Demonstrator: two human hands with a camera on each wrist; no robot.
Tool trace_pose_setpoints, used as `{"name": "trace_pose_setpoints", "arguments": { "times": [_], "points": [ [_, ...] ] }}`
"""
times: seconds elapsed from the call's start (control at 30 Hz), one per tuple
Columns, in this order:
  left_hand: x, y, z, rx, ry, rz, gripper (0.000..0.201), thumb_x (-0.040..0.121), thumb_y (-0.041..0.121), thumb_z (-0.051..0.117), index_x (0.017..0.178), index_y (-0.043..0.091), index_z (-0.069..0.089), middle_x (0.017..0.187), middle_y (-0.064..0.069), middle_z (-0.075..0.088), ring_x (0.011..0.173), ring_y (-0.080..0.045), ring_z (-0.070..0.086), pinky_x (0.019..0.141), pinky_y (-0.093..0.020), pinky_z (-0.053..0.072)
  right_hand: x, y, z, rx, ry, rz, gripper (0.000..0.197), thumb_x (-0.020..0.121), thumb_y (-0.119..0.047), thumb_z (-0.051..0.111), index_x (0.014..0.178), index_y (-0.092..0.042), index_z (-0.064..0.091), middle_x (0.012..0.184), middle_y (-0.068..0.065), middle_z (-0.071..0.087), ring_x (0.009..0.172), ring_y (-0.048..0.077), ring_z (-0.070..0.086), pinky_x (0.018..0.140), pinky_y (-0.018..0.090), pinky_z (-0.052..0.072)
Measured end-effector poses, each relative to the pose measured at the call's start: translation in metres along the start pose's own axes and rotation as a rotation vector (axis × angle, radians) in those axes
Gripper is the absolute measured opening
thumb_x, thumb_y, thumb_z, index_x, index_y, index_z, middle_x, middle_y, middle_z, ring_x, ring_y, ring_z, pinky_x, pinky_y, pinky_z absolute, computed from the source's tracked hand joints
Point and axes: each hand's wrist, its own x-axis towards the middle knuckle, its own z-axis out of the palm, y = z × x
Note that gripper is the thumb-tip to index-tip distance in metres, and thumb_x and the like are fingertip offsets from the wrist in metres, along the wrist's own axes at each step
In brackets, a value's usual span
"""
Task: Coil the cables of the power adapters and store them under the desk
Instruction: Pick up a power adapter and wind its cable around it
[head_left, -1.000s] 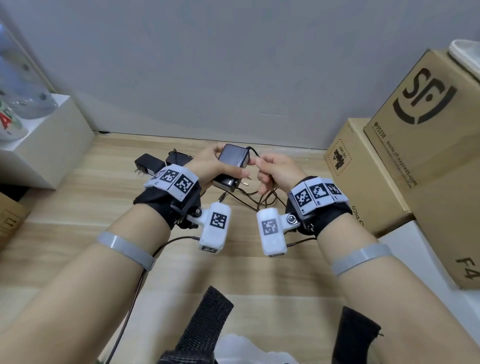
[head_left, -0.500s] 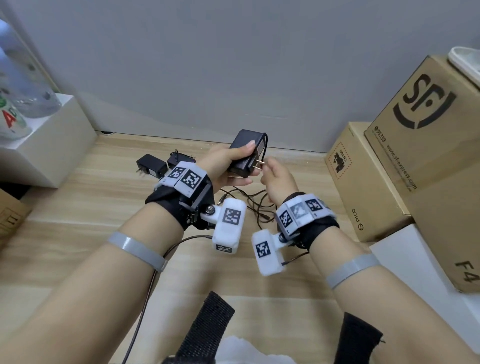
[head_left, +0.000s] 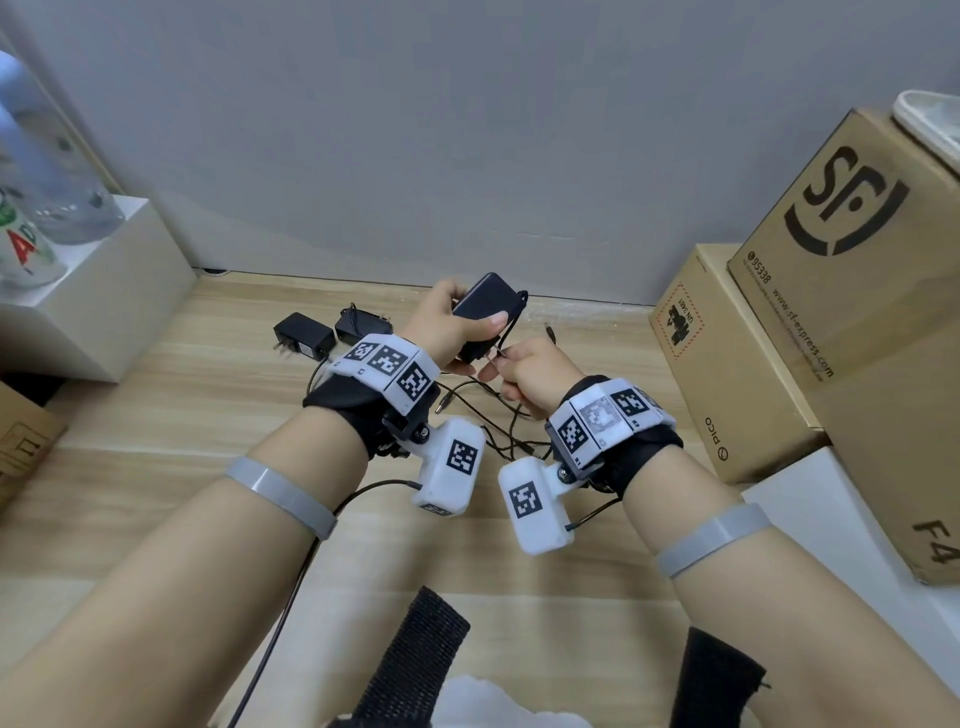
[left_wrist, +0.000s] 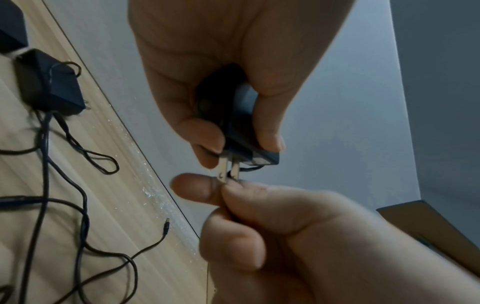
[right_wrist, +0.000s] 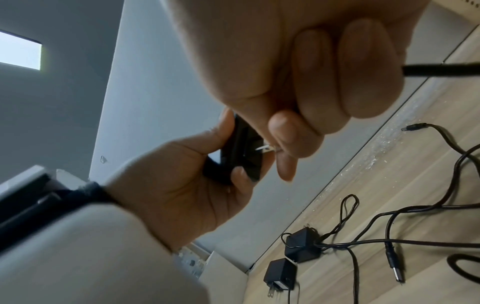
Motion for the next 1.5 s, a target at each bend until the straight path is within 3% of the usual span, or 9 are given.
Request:
{"name": "trace_pose_setpoints", "arguments": {
  "times": [0.27,0.37,0.53,0.73,0.97,1.07,1.23,1.33,1.5],
  "points": [
    [0.006,-0.006,0.002,0.106,0.033,-0.004,0.029,0.091,0.024,0.058,0.112,0.013,0.042,0.1,-0.008,0.057,0.076,-0.019,0.059,0.055,-0.028,0.05,-0.002,-0.001,0.001,-0.091,-0.016,0.109,0.026,0.09,-0.014,0.051,0.068,-0.01,0.063,0.062,0.004,0.05,0.05,0.016,0.036,0.05,0.026,0.028],
    [0.009,-0.011,0.001,0.315,0.067,0.052,0.036,0.085,0.022,0.065,0.114,0.013,0.046,0.096,-0.004,0.056,0.078,-0.021,0.058,0.059,-0.031,0.051,-0.01,-0.01,-0.004,-0.399,-0.055,-0.078,0.027,0.093,-0.024,0.049,0.081,-0.01,0.069,0.06,-0.005,0.047,0.056,0.012,0.041,0.055,0.027,0.032],
    [0.01,-0.01,-0.008,0.388,-0.04,0.065,0.023,0.079,0.01,0.067,0.098,0.016,0.056,0.08,0.0,0.057,0.062,-0.012,0.055,0.047,-0.02,0.047,-0.013,-0.023,-0.015,-0.524,0.075,-0.293,0.026,0.085,-0.036,0.06,0.069,-0.017,0.066,0.057,-0.006,0.048,0.062,0.015,0.048,0.061,0.029,0.037],
    [0.006,-0.007,-0.019,0.351,-0.184,0.034,0.036,0.062,0.003,0.082,0.08,0.018,0.054,0.071,0.003,0.058,0.059,-0.012,0.055,0.041,-0.017,0.045,-0.008,-0.026,-0.026,-0.251,0.265,-0.339,0.02,0.063,-0.028,0.082,0.057,-0.027,0.063,0.059,-0.01,0.059,0.067,0.012,0.057,0.069,0.028,0.047],
    [0.0,-0.007,-0.027,-0.039,-0.426,0.045,0.045,0.047,0.015,0.086,0.086,0.017,0.065,0.064,0.005,0.065,0.053,-0.008,0.059,0.043,-0.017,0.043,0.005,-0.006,-0.035,0.063,0.317,-0.323,0.014,0.08,-0.016,0.069,0.067,-0.023,0.068,0.072,-0.005,0.066,0.076,0.012,0.06,0.083,0.032,0.049],
    [0.0,-0.005,-0.023,-0.222,-0.45,0.056,0.077,0.033,0.038,0.093,0.099,0.014,0.063,0.07,0.003,0.065,0.056,-0.008,0.059,0.044,-0.017,0.043,0.007,-0.003,-0.03,0.093,0.313,-0.302,0.017,0.087,-0.007,0.057,0.09,-0.014,0.072,0.071,-0.008,0.062,0.065,0.002,0.053,0.064,0.017,0.043],
    [0.002,0.002,-0.015,-0.381,-0.316,0.076,0.056,0.054,0.026,0.088,0.099,0.01,0.059,0.072,-0.001,0.066,0.057,-0.012,0.06,0.044,-0.018,0.043,0.006,0.005,-0.011,0.067,0.249,-0.273,0.032,0.089,-0.013,0.051,0.062,-0.029,0.058,0.066,0.001,0.059,0.058,0.008,0.041,0.063,0.027,0.036],
    [0.003,0.004,-0.013,-0.333,-0.136,0.067,0.021,0.076,0.014,0.071,0.093,0.013,0.057,0.07,0.001,0.067,0.058,-0.012,0.058,0.046,-0.019,0.043,0.005,0.008,-0.004,0.015,0.19,-0.255,0.028,0.093,-0.022,0.05,0.068,-0.028,0.062,0.063,-0.011,0.054,0.062,0.002,0.042,0.075,0.027,0.036],
    [0.005,0.004,-0.011,-0.224,0.018,0.057,0.019,0.08,0.012,0.069,0.089,0.016,0.053,0.079,-0.001,0.06,0.056,-0.007,0.058,0.046,-0.019,0.046,0.001,0.004,-0.004,-0.036,0.161,-0.214,0.023,0.093,-0.021,0.048,0.086,-0.018,0.07,0.063,-0.013,0.048,0.067,0.007,0.044,0.069,0.025,0.038]
  ]
}}
